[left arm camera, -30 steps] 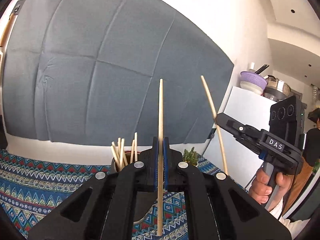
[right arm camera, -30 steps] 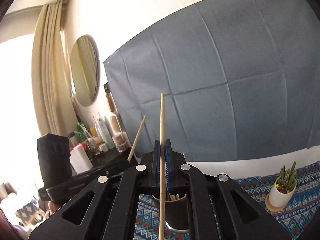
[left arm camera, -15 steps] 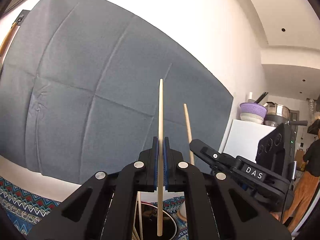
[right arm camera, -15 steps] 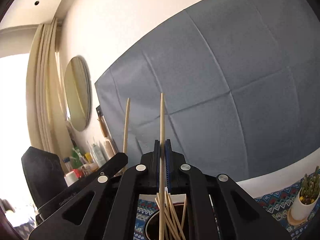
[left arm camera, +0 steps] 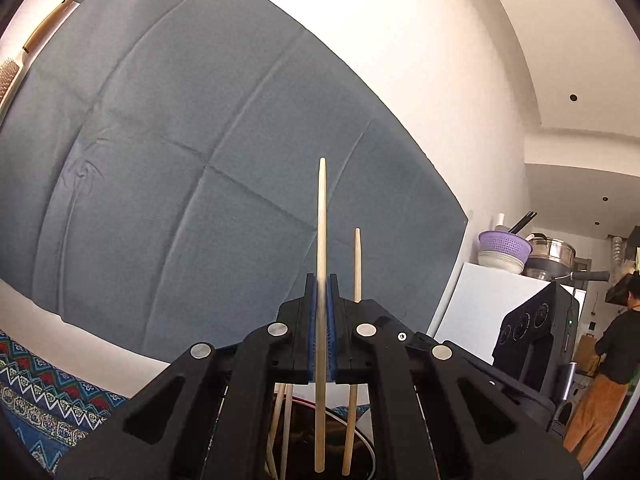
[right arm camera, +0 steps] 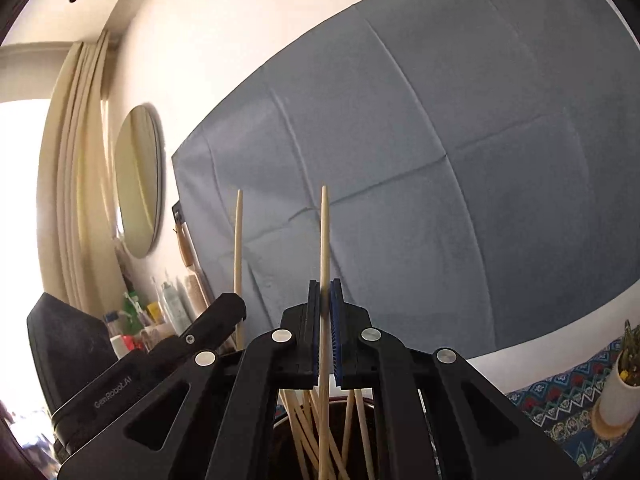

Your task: Organize utensils

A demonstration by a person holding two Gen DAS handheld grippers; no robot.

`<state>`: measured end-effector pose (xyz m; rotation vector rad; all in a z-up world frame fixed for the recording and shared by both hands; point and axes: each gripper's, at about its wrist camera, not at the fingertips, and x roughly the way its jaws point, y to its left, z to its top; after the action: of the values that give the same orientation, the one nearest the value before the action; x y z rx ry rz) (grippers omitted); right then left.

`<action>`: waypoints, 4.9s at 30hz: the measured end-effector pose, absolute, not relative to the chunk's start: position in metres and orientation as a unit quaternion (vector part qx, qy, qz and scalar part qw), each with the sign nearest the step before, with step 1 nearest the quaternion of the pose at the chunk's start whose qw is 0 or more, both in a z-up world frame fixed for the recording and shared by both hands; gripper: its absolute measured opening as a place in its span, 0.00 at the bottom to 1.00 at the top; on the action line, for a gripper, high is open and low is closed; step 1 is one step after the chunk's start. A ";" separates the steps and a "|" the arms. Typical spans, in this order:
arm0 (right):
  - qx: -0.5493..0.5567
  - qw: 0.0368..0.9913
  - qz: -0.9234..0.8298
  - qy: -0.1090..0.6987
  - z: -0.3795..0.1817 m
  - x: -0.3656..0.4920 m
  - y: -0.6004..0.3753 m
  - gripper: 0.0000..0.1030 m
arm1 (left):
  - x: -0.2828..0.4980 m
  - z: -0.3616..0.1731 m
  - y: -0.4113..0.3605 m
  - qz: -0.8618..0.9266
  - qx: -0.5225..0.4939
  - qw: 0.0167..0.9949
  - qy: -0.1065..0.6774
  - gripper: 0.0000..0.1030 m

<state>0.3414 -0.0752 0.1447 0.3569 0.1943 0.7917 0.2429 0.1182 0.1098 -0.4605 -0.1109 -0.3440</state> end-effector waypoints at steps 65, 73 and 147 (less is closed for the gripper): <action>-0.029 0.941 0.295 0.165 0.207 0.305 -0.138 0.92 | 0.202 0.172 0.071 -0.007 0.051 0.989 0.142 0.94; -0.056 0.949 0.276 0.140 0.232 0.254 -0.161 0.92 | 0.163 0.178 0.059 0.012 0.068 0.986 0.152 0.94; -0.010 0.937 0.252 0.241 0.029 0.042 -0.209 0.92 | -0.014 -0.018 0.013 0.043 -0.040 0.966 0.252 0.94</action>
<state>0.0424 -0.2092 0.0293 -0.0208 0.4930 0.5150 -0.0143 0.0134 -0.0176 -0.0799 0.5090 0.0870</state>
